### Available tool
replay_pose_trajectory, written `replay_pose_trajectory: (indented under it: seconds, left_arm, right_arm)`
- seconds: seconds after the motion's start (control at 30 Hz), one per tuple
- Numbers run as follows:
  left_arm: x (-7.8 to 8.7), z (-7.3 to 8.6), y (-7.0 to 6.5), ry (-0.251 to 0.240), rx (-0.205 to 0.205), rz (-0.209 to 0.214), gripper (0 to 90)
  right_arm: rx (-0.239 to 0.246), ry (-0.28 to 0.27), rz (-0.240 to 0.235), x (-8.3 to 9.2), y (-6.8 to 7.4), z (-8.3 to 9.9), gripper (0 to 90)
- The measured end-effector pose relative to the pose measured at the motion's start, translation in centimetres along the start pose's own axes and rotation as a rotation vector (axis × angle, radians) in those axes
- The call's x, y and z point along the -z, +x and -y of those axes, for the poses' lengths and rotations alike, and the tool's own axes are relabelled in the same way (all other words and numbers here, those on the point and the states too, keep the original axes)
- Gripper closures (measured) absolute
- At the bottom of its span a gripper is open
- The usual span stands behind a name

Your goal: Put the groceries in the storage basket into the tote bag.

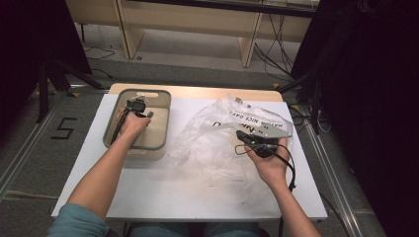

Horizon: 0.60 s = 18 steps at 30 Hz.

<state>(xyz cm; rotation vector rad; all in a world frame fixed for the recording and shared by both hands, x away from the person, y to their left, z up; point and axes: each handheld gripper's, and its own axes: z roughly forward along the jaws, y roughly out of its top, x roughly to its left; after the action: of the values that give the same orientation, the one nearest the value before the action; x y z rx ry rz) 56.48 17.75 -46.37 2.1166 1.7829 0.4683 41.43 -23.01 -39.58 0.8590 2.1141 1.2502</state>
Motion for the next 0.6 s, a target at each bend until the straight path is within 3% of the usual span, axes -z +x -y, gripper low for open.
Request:
replay_pose_trajectory:
  seconds: [0.17,0.6]
  left_arm:
    - [0.09,0.04,-0.13,-0.003,-0.039,-0.007,79.7]
    - [0.16,0.16,0.37,-0.014,0.009,0.026,79.8]
  right_arm:
    - [0.001,0.0,-0.001,-0.07,-0.01,0.02,90.0]
    - [0.0,0.001,0.0,-0.06,-0.04,0.03,90.0]
